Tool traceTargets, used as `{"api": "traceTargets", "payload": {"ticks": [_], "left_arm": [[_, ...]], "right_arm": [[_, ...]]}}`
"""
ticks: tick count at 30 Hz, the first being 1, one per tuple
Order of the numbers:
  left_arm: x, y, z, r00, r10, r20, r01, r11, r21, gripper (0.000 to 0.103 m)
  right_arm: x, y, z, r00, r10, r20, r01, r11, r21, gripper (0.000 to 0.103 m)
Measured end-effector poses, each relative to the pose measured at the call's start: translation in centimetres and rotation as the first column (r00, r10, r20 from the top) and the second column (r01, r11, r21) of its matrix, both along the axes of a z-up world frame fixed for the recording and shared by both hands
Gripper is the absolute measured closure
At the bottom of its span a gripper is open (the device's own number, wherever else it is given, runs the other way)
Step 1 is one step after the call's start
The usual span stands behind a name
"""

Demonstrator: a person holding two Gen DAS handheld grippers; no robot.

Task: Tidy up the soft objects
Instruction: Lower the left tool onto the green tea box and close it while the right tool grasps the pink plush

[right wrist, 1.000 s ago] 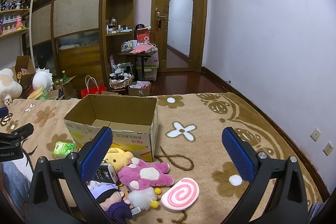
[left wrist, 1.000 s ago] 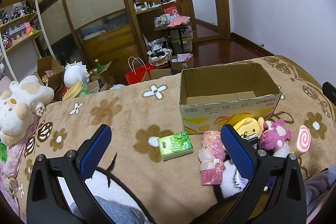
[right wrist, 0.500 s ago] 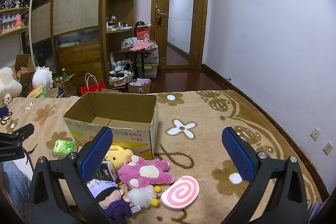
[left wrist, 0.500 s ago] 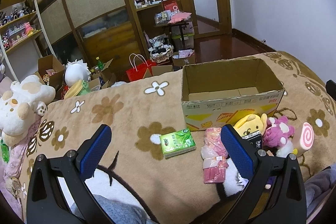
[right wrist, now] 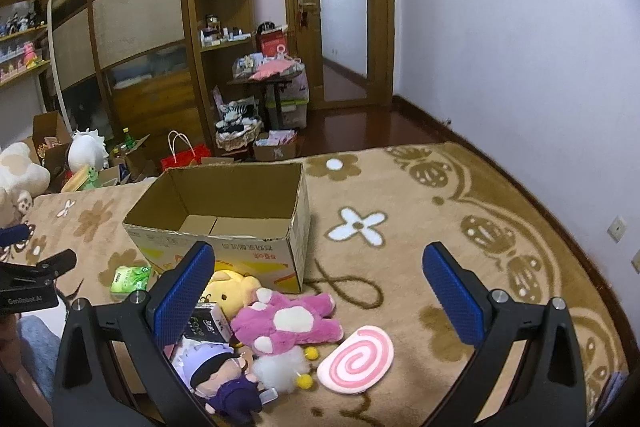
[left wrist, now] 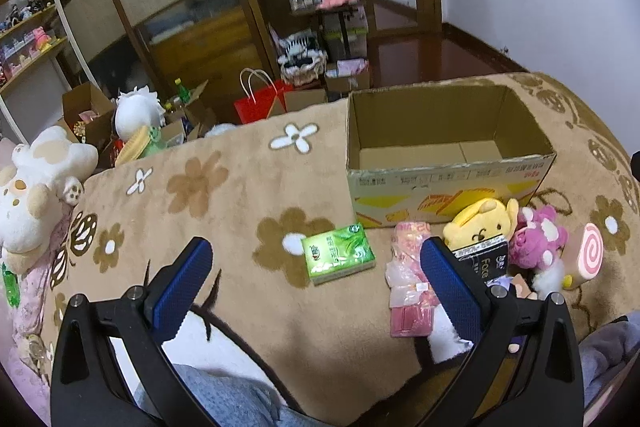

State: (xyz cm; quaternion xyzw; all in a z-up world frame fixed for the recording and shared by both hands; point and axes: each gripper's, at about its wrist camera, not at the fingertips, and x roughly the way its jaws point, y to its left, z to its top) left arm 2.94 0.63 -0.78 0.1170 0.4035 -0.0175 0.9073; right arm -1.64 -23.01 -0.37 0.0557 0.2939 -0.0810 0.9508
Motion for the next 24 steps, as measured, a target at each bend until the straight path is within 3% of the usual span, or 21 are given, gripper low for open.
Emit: {"api": "traceTargets", "payload": {"ticks": [16, 24], "left_arm": [[6.9, -0.4, -3.0, 0.988, 0.063, -0.141, -0.06, 0.998, 0.02, 0.0], [9.7, 0.9, -6.1, 0.967, 0.096, -0.237, -0.108, 0.993, -0.04, 0.0]], "right_arm": [[3.9, -1.8, -2.7, 0.991, 0.035, -0.131, -0.02, 0.993, 0.114, 0.0], [5.1, -2.2, -4.3, 0.981, 0.041, -0.188, -0.015, 0.99, 0.138, 0.0]]}}
